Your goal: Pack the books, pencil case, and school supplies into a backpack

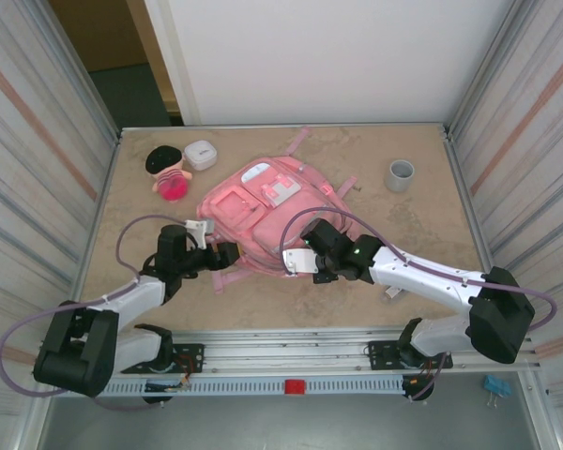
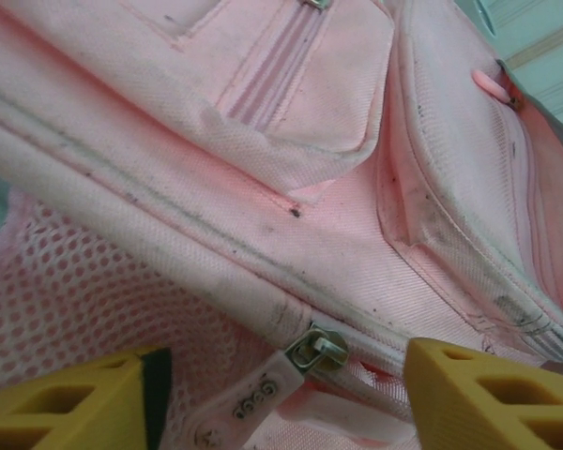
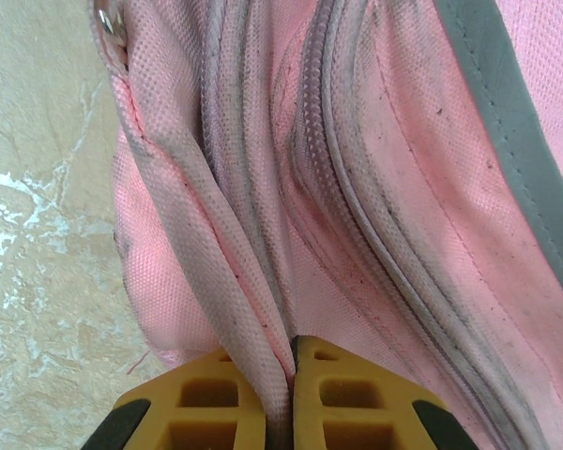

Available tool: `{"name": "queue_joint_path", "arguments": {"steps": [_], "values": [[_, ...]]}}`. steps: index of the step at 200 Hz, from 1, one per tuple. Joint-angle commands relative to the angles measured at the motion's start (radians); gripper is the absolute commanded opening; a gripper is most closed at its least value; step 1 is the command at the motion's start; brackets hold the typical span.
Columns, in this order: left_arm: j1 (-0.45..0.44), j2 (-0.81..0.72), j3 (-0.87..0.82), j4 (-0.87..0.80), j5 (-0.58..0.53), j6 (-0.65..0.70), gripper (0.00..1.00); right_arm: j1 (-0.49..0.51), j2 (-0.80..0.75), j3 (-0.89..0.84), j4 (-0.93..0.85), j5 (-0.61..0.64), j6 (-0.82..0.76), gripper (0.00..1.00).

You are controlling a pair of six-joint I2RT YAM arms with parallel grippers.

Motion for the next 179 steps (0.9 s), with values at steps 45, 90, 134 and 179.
{"name": "queue_joint_path", "arguments": {"steps": [45,90,134,179], "values": [[0.007,-0.052,-0.03,0.048,0.071,-0.01,0.27,-0.025,0.004,0.065,-0.009,0.008,0.028,0.0],[0.008,-0.206,-0.041,-0.066,0.031,0.015,0.13,-0.033,0.02,0.083,0.009,0.036,0.094,0.0],[0.008,-0.272,-0.048,-0.166,-0.06,0.055,0.25,-0.032,0.029,0.111,-0.001,0.014,0.141,0.0],[0.008,-0.211,-0.044,-0.179,-0.135,0.066,0.56,-0.036,0.019,0.111,-0.003,-0.014,0.134,0.0]]}}
